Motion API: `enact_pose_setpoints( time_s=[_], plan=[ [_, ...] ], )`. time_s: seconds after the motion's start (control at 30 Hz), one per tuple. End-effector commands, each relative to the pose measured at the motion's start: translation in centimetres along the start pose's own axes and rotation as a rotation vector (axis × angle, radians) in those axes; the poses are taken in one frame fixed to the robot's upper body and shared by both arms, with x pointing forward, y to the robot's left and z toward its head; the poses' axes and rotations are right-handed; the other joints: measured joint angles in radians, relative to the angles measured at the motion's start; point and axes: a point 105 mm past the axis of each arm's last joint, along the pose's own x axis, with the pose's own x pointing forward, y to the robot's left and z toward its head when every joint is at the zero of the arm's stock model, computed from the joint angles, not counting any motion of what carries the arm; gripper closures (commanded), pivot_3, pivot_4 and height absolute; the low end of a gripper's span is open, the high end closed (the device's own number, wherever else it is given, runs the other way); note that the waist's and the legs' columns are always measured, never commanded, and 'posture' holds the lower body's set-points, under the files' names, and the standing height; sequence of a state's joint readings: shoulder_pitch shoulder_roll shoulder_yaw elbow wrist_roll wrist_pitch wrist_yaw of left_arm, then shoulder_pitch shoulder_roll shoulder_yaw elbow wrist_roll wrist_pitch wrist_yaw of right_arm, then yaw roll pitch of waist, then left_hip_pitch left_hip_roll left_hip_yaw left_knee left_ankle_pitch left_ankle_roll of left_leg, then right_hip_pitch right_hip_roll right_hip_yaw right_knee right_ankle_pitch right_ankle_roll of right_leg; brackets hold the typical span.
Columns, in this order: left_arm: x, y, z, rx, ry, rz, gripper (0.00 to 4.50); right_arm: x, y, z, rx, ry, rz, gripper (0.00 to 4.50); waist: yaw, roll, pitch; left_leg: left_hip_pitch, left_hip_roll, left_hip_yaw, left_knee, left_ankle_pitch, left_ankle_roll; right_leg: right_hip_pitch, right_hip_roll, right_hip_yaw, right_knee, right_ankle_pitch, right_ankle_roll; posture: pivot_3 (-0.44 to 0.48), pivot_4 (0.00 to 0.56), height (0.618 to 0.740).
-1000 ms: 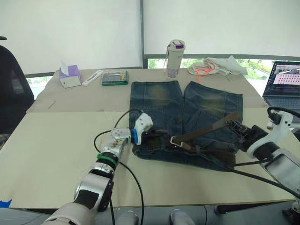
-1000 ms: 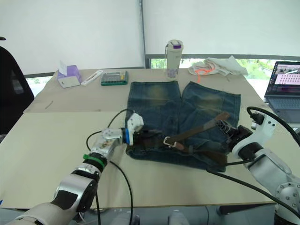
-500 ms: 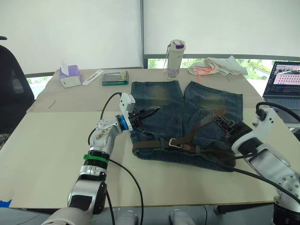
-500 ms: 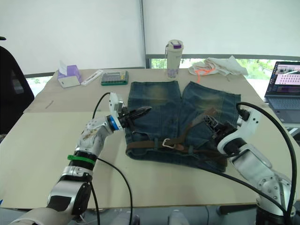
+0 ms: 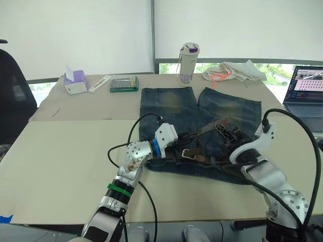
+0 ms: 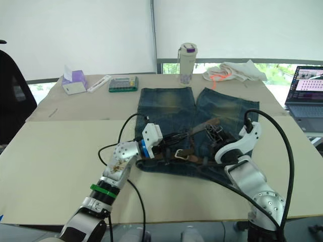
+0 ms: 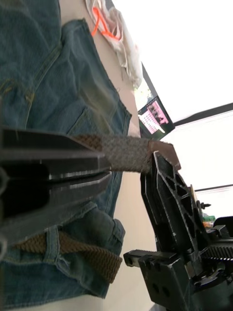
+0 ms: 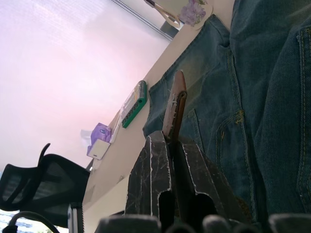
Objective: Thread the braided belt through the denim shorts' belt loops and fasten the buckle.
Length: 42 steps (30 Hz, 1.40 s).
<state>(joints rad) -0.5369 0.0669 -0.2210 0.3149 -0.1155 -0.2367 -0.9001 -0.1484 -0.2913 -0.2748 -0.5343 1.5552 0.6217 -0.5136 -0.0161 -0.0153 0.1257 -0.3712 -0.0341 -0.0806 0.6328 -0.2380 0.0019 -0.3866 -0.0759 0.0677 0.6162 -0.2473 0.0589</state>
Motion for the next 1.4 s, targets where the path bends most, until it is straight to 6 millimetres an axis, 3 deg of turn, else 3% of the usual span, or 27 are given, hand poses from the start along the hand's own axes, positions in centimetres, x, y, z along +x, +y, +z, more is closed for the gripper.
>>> enact_pose_setpoints(
  time_s=[0.03, 0.17, 0.33, 0.73, 0.87, 1.03, 1.27, 1.4],
  plan=[
    [0.6, 0.0, 1.9, 0.152, -0.085, 0.048, 3.05, -0.4, 1.5, 0.2, -0.006, -0.022, 0.051, 4.5, 0.001, 0.0, 0.0, 0.0, 0.0, 0.0, 0.0, 0.0, 0.0, 0.0, 0.0, 0.0, 0.0, 0.0, 0.0, 0.0, 0.15, 0.74],
    [0.6, -0.8, 1.7, 0.168, -0.105, 0.057, 1.76, -0.3, 1.5, 0.1, -0.006, -0.022, 0.048, 4.5, 0.003, 0.0, 0.0, 0.0, 0.0, 0.0, 0.0, 0.0, 0.0, 0.0, 0.0, 0.0, 0.0, 0.0, 0.0, 0.0, 0.15, 0.74],
    [1.1, -0.3, 1.4, 0.258, -0.095, 0.17, 1.76, -0.3, 1.9, -0.4, 0.0, -0.007, 0.058, 4.5, 0.003, 0.0, 0.0, 0.0, 0.0, 0.0, 0.0, 0.0, 0.0, 0.0, 0.0, 0.0, 0.0, 0.0, 0.0, 0.0, 0.15, 0.74],
    [2.4, -0.5, 0.0, 0.252, -0.066, 0.245, 1.76, -0.5, 2.5, -1.2, 0.04, -0.005, 0.049, 4.5, 0.002, 0.0, 0.0, 0.0, -0.001, 0.001, 0.0, 0.0, 0.0, 0.0, 0.0, 0.0, 0.0, 0.0, 0.0, 0.0, 0.15, 0.74],
    [2.5, -0.2, 0.2, 0.266, -0.07, 0.253, 2.84, -0.5, 2.4, -1.1, 0.037, -0.01, 0.044, 4.5, 0.003, 0.0, 0.0, 0.0, 0.0, 0.001, 0.0, 0.0, 0.0, 0.0, 0.0, 0.0, 0.0, 0.0, 0.0, 0.0, 0.15, 0.74],
    [2.6, 0.2, 0.2, 0.269, -0.072, 0.265, 4.49, -0.4, 2.6, -1.0, 0.032, -0.015, 0.049, 4.5, 0.003, 0.0, 0.0, 0.0, -0.001, 0.002, 0.0, 0.0, 0.0, 0.0, 0.0, 0.0, 0.0, 0.0, 0.0, 0.0, 0.15, 0.74],
    [1.1, 1.2, -0.5, 0.3, -0.018, 0.286, 4.49, -0.6, 2.5, -1.0, -0.039, 0.005, 0.072, 4.5, 0.002, 0.0, 0.0, 0.0, -0.001, 0.002, 0.0, 0.0, 0.0, 0.0, 0.0, -0.001, 0.0, 0.0, 0.0, 0.0, 0.15, 0.74],
    [-0.4, 1.6, -1.1, 0.306, 0.026, 0.272, 4.5, -1.0, 2.1, -1.2, -0.15, 0.033, 0.088, 2.91, -0.001, 0.0, 0.0, 0.0, 0.0, 0.002, 0.0, 0.0, 0.0, 0.0, 0.0, 0.0, 0.0, 0.0, 0.0, 0.0, 0.15, 0.74]
  ],
)
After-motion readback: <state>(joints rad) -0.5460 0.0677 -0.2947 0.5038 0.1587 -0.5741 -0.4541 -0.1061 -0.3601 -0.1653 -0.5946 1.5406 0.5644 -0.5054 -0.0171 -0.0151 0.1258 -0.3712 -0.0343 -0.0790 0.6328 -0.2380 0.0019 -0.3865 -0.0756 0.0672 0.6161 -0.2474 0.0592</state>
